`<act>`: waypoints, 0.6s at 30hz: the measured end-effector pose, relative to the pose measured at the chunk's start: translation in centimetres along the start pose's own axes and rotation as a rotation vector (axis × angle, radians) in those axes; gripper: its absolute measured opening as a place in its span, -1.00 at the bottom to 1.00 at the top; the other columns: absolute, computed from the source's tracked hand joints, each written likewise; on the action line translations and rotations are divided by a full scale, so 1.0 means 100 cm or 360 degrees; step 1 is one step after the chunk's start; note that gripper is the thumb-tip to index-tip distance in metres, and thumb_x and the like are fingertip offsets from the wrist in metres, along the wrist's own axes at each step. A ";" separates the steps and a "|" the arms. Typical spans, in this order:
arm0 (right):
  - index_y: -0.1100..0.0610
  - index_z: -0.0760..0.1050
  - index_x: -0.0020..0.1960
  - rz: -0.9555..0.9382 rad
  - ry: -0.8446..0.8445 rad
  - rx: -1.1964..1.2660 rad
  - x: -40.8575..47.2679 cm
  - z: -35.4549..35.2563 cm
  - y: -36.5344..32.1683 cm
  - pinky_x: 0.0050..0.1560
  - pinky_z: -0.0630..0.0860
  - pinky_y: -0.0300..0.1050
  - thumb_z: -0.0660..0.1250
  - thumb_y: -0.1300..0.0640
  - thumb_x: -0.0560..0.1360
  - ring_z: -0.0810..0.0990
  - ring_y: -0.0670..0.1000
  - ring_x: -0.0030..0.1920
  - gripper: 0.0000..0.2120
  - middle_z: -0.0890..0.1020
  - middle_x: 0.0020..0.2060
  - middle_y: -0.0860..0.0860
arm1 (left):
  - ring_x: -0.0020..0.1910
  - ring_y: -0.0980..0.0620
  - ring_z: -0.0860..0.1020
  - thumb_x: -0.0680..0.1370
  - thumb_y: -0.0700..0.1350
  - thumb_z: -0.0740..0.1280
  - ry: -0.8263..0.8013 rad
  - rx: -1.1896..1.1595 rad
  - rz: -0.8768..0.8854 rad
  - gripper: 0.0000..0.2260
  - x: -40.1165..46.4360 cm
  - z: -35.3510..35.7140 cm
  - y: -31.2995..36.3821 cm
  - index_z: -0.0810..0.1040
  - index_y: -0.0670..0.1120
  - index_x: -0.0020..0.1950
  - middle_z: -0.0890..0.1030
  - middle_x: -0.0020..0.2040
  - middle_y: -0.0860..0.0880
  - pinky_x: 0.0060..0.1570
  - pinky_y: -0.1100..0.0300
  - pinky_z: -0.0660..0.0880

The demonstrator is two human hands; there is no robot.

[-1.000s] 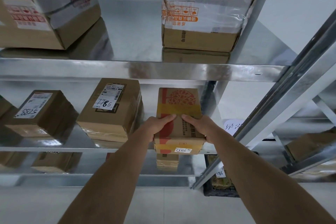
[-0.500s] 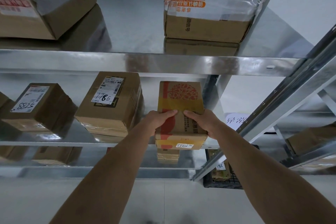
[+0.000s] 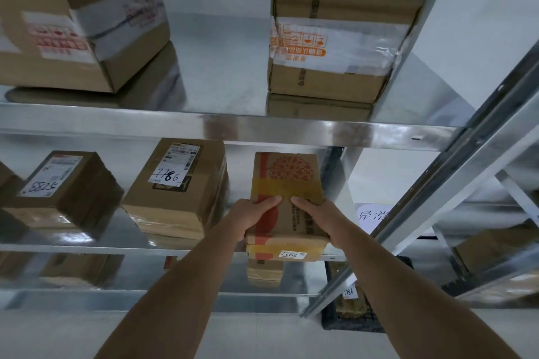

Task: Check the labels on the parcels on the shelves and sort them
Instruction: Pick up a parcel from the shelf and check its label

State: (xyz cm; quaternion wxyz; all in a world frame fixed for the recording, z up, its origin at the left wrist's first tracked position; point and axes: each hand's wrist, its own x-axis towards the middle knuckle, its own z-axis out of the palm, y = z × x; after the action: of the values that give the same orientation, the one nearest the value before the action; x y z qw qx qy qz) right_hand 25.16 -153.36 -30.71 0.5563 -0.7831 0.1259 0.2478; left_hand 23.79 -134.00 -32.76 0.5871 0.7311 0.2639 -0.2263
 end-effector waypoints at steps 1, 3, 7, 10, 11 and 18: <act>0.06 0.50 0.33 0.0028 -0.0019 0.0029 -0.005 0.000 -0.003 0.22 0.59 0.14 0.44 -0.30 0.44 0.68 0.10 0.05 -0.39 0.71 0.04 0.04 | 0.26 -0.17 0.58 0.34 0.40 0.48 -0.0006 -0.0019 0.0008 -0.17 -0.003 -0.002 0.001 0.45 -0.11 0.42 0.59 0.30 -0.14 0.28 -0.06 0.54; 0.04 0.50 0.26 0.0083 -0.0055 0.0142 -0.016 -0.003 -0.011 0.01 0.56 0.00 0.22 -0.33 0.57 0.65 0.05 -0.05 -0.50 0.68 -0.02 0.04 | 0.22 -0.18 0.60 0.30 0.40 0.50 -0.0019 -0.0100 0.0017 -0.15 -0.007 -0.008 0.002 0.47 -0.14 0.38 0.61 0.25 -0.15 0.24 -0.09 0.57; -0.07 0.48 0.11 0.0097 0.0022 0.0235 -0.031 -0.023 -0.020 0.11 0.54 0.04 -0.08 -0.36 0.64 0.57 0.09 -0.04 -0.51 0.59 -0.05 0.07 | 0.10 -0.18 0.66 0.28 0.35 0.51 -0.0148 -0.0343 -0.0055 -0.20 -0.016 -0.013 -0.001 0.49 -0.17 0.30 0.66 0.15 -0.18 0.07 -0.06 0.66; -0.07 0.37 0.41 -0.0075 0.0119 -0.0044 -0.029 -0.033 -0.016 -0.04 0.56 -0.07 0.05 -0.22 0.69 0.57 0.08 -0.01 -0.61 0.59 0.13 0.10 | 0.12 -0.19 0.66 0.29 0.34 0.49 -0.0162 -0.0357 -0.0053 -0.26 -0.016 -0.009 -0.009 0.52 -0.13 0.27 0.67 0.14 -0.16 0.11 -0.15 0.64; -0.07 0.30 0.48 -0.0133 0.0149 -0.0054 -0.030 -0.036 -0.017 -0.15 0.55 -0.15 0.11 -0.18 0.69 0.58 0.07 0.01 -0.59 0.58 0.16 0.06 | 0.14 -0.18 0.64 0.32 0.33 0.48 -0.0160 -0.0321 -0.0030 -0.29 -0.017 -0.007 -0.009 0.52 -0.12 0.28 0.68 0.15 -0.13 0.14 -0.17 0.63; 0.02 0.24 0.48 -0.0255 0.0294 -0.0209 -0.029 -0.024 -0.015 0.25 0.58 0.05 0.38 -0.30 0.48 0.54 0.08 0.17 -0.28 0.49 0.22 -0.05 | 0.14 -0.08 0.58 0.72 -0.05 0.20 -0.0041 -0.0132 0.0201 -0.67 -0.027 -0.001 0.009 0.42 -0.04 0.49 0.60 0.21 -0.05 0.11 -0.04 0.58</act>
State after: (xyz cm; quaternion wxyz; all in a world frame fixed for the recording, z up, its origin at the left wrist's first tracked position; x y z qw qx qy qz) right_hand 24.06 -155.30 -27.32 0.5078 -0.8449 0.0970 0.1371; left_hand 22.36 -134.39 -30.34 0.6333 0.7184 0.2187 -0.1870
